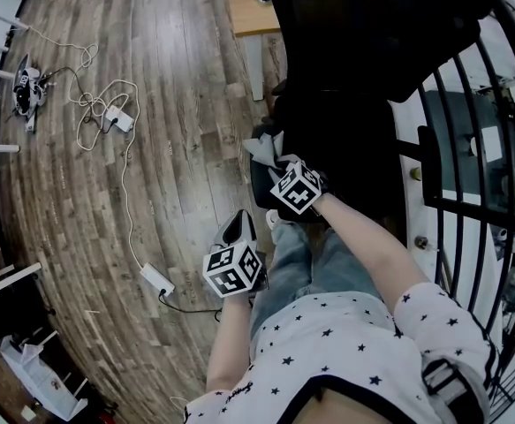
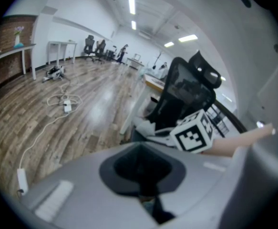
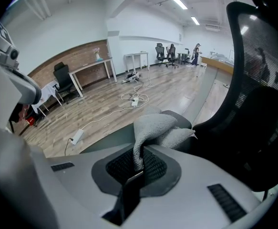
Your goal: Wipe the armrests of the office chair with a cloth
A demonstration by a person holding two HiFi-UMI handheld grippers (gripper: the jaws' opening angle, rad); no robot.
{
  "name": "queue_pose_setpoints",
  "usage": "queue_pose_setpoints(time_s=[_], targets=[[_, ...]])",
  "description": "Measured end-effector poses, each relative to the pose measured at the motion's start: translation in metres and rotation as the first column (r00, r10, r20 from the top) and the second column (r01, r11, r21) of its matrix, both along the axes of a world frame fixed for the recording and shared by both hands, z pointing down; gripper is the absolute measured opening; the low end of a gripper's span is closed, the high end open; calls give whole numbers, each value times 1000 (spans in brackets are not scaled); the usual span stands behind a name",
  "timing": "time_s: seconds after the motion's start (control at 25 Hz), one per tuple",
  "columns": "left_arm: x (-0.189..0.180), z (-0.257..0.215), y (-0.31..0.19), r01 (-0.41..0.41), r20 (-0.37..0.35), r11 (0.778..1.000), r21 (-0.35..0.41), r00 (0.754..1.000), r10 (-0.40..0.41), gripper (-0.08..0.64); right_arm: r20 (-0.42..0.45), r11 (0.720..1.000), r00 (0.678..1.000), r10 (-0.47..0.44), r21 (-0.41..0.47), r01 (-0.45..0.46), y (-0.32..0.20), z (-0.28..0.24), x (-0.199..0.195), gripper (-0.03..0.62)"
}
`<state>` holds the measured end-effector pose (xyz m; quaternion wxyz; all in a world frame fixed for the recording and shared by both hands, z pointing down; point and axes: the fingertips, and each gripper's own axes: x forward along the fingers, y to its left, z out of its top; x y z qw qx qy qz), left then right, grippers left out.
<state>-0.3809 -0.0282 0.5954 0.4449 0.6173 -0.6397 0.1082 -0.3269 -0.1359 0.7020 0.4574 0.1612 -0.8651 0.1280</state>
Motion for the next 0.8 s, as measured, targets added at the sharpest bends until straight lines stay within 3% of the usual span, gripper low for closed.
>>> queue_pose_setpoints(time_s=[0.8], targets=[[-8,-2,21,40,18,999,-14,999,-40,6,-6,995,996,-92,-41,91,66,-2,8,29]])
